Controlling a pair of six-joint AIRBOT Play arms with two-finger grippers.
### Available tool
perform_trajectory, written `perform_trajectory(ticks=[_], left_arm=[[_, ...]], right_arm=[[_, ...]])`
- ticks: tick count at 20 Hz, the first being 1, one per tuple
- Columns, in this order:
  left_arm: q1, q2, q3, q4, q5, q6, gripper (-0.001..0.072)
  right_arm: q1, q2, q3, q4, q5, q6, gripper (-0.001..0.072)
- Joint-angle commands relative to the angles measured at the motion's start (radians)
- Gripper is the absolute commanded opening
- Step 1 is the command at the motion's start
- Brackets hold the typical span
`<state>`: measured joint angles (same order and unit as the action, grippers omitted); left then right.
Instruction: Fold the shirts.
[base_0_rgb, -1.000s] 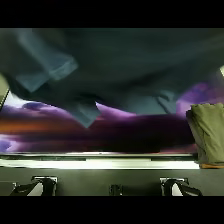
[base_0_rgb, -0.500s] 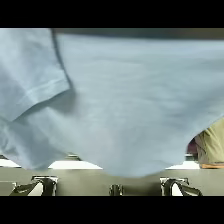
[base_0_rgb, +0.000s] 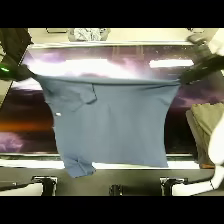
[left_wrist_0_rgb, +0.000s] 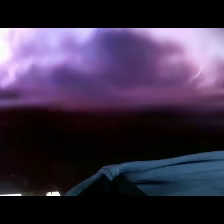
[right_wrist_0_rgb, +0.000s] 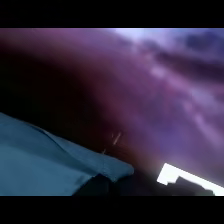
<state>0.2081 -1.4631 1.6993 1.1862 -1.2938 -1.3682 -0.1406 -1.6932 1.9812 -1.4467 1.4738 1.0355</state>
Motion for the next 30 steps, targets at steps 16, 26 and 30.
perform_trajectory(ticks=[16, 26, 30], left_arm=[[-0.071, -0.322, -0.024, 0.077, 0.0, -0.015, 0.0033], [-0.075, -0.324, -0.111, 0.082, -0.179, -0.023, 0.0033], [-0.074, -0.324, -0.113, 0.083, -0.192, -0.061, 0.0032]], right_arm=[[0.031, -0.24, -0.011, -0.004, -0.029, 0.068, 0.004], [0.045, -0.24, -0.133, -0.005, 0.048, 0.034, 0.004], [0.045, -0.24, -0.177, -0.001, 0.093, 0.034, 0.004]])
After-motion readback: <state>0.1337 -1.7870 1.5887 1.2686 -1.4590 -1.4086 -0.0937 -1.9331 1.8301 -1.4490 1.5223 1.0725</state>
